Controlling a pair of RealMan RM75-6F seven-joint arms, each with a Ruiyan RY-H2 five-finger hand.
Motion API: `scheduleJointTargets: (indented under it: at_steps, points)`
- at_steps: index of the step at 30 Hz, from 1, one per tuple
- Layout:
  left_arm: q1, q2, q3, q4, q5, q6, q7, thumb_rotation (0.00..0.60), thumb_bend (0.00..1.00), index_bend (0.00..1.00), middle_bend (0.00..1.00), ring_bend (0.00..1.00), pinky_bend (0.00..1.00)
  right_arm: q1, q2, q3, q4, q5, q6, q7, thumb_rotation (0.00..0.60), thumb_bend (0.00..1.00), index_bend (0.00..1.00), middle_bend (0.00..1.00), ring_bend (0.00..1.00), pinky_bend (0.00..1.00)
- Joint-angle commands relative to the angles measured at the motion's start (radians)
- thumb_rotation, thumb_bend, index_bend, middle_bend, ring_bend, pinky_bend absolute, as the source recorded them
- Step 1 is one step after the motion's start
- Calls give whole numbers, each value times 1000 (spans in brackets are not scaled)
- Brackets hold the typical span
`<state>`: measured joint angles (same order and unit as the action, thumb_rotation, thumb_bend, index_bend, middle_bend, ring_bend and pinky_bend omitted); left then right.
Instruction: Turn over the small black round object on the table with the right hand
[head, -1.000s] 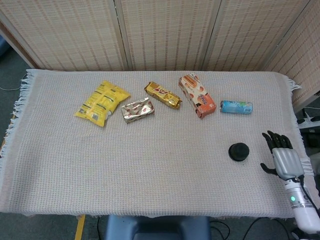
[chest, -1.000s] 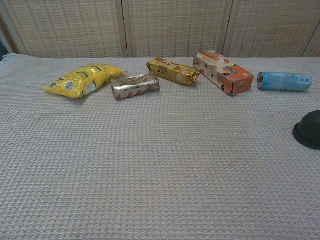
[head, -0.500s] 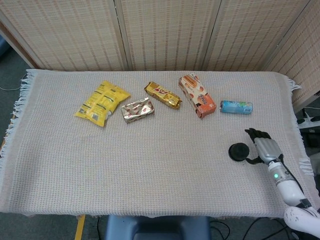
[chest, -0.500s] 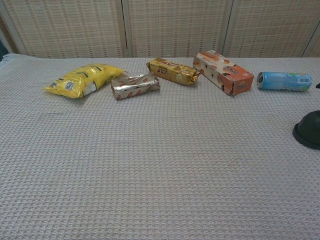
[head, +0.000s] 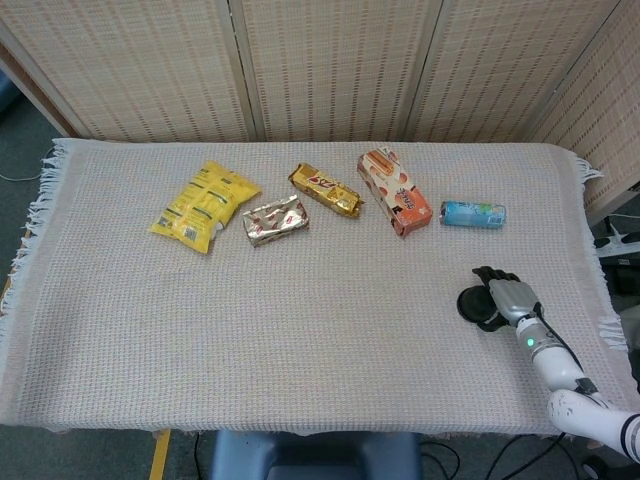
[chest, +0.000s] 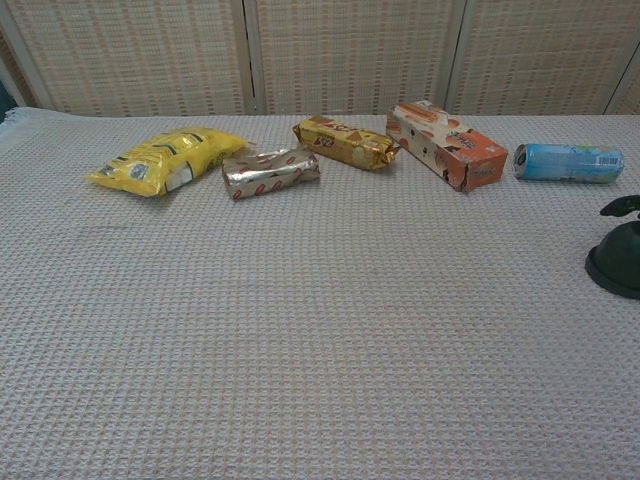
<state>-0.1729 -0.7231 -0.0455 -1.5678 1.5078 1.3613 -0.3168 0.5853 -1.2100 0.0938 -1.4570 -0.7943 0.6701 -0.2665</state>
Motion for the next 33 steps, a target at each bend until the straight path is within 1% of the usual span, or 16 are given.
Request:
scheduleJointTargets:
  at_steps: [1, 4, 7, 10, 12, 14, 17, 20, 22, 26, 29, 32, 33]
  points:
    - [0, 1, 1, -2, 0, -2, 3, 600, 528, 502, 149, 191, 522, 11, -21, -8, 22, 14, 7, -4, 600, 146, 0, 16, 6, 118]
    - [-1, 1, 1, -4, -1, -4, 5, 600, 528, 502, 148, 191, 522, 16, -42, -11, 43, 10, 12, 3, 600, 145, 6, 57, 50, 166]
    - [-1, 2, 1, -4, -3, -5, 3, 600, 530, 502, 149, 191, 523, 19, -58, -15, 58, 2, 12, 13, 600, 145, 34, 92, 90, 204]
    - [-1, 3, 0, -4, -3, -4, 0, 600, 530, 501, 149, 191, 523, 20, -70, -20, 73, -6, 16, 19, 600, 145, 97, 150, 161, 276]
    - [0, 4, 1, -3, -2, -2, -3, 600, 530, 502, 149, 191, 523, 18, -81, -22, 83, -11, 31, 20, 600, 145, 167, 200, 220, 335]
    - [1, 4, 1, -3, 0, 0, -5, 600, 529, 502, 149, 191, 523, 14, -91, -24, 91, -17, 48, 19, 600, 146, 280, 274, 312, 429]
    - [2, 4, 1, -2, 0, 2, -8, 600, 530, 501, 149, 191, 522, 9, -103, -26, 99, -27, 75, 16, 600, 147, 404, 348, 421, 544]
    - [2, 4, 1, -1, 1, 3, -10, 600, 528, 501, 149, 191, 523, 2, -112, -29, 106, -33, 103, 8, 600, 155, 489, 407, 513, 631]
    - [2, 4, 1, 0, 2, 3, -10, 600, 529, 500, 149, 191, 523, -2, -118, -31, 111, -33, 123, -4, 600, 180, 549, 452, 574, 690]
    - [2, 4, 2, 0, 3, 4, -10, 600, 529, 502, 149, 191, 523, -9, -125, -32, 118, -22, 153, -28, 600, 240, 631, 515, 637, 757]
    - [2, 4, 2, 0, 3, 4, -10, 600, 529, 502, 149, 191, 524, -17, -129, -28, 119, -23, 180, -35, 600, 258, 648, 526, 649, 768]
    - [2, 4, 2, -1, 3, 4, -10, 600, 529, 501, 148, 191, 523, -33, -134, -14, 115, -66, 222, -2, 600, 266, 650, 529, 652, 768]
    - [2, 4, 2, -1, 3, 4, -10, 600, 529, 500, 148, 191, 523, -43, -136, -8, 112, -109, 249, 30, 600, 266, 652, 530, 653, 768]
